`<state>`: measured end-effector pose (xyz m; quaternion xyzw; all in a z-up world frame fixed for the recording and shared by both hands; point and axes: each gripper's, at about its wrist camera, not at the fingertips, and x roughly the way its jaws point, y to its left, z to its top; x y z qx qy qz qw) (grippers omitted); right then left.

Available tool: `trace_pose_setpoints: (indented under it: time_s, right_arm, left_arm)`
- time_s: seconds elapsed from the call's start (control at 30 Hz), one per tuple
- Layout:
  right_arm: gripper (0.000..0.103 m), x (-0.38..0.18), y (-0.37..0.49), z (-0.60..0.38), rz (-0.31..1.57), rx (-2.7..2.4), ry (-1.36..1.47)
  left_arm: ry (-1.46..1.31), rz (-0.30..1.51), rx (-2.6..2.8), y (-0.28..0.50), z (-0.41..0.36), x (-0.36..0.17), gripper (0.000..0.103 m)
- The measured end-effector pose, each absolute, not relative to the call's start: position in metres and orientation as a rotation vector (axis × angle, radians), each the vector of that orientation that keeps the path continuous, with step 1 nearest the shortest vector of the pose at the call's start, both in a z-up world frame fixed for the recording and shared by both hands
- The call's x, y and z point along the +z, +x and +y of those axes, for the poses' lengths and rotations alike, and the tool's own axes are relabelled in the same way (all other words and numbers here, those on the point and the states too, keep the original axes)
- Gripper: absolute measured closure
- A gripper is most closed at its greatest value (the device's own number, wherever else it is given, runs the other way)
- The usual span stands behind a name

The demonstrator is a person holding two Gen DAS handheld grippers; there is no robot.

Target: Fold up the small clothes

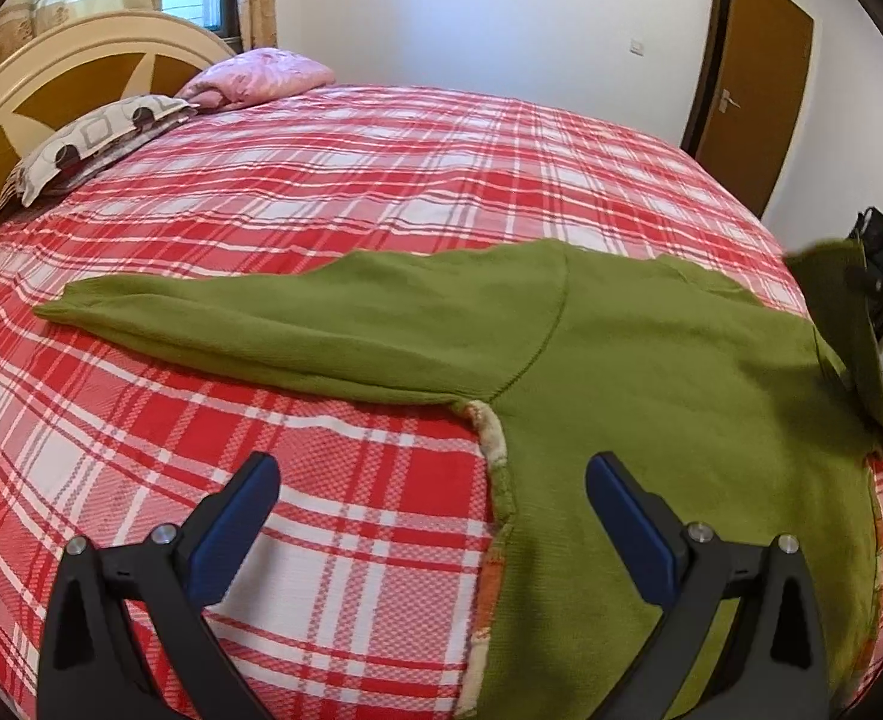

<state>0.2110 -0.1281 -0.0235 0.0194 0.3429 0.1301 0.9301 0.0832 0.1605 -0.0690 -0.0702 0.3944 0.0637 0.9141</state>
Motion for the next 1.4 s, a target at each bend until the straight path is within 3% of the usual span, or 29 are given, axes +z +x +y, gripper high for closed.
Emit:
trace_pose_setpoints:
  time_s: [0.13,0.33,0.53,0.57,0.67,0.7,0.77,0.87,0.97,1.2,1.4]
  right_arm:
    - [0.098,-0.037,0.208,-0.069,0.711,0.379,0.042]
    - [0.098,-0.100,0.205,0.009,0.806,0.474,0.037]
    - [0.096,-0.144,0.210,0.017,0.909,0.495,0.093]
    - [0.090,-0.147,0.213,0.012,0.928,0.521,0.140]
    - [0.033,-0.147,0.220,-0.006,0.965,0.696,0.384]
    - [0.029,-0.145,0.222,-0.014,0.973,0.736,0.478]
    - [0.029,-0.135,0.218,-0.026,0.949,0.761,0.546]
    - [0.031,-0.109,0.200,-0.040,0.830,0.623,0.430]
    - [0.081,-0.110,0.196,-0.037,0.849,0.527,0.307]
    - [0.081,-0.154,0.201,-0.014,0.932,0.507,0.229]
    - [0.081,-0.127,0.196,-0.023,0.894,0.511,0.243]
  left_arm:
    - [-0.147,0.796,0.150,0.080,0.170,-0.066,0.000]
    - [-0.147,0.779,0.189,0.078,0.188,-0.065,0.000]
    - [-0.163,0.794,0.203,0.079,0.198,-0.072,0.000]
    - [-0.165,0.797,0.202,0.079,0.198,-0.074,0.000]
    - [-0.161,0.804,0.199,0.081,0.196,-0.076,0.000]
    - [-0.157,0.805,0.198,0.082,0.195,-0.076,0.000]
    - [-0.146,0.808,0.200,0.082,0.194,-0.077,0.000]
    - [-0.140,0.803,0.215,0.081,0.198,-0.077,0.000]
    - [-0.147,0.796,0.246,0.080,0.207,-0.078,0.000]
    - [-0.163,0.772,0.383,0.078,0.242,-0.076,0.000]
    - [-0.181,0.724,0.504,0.090,0.293,-0.064,0.000]
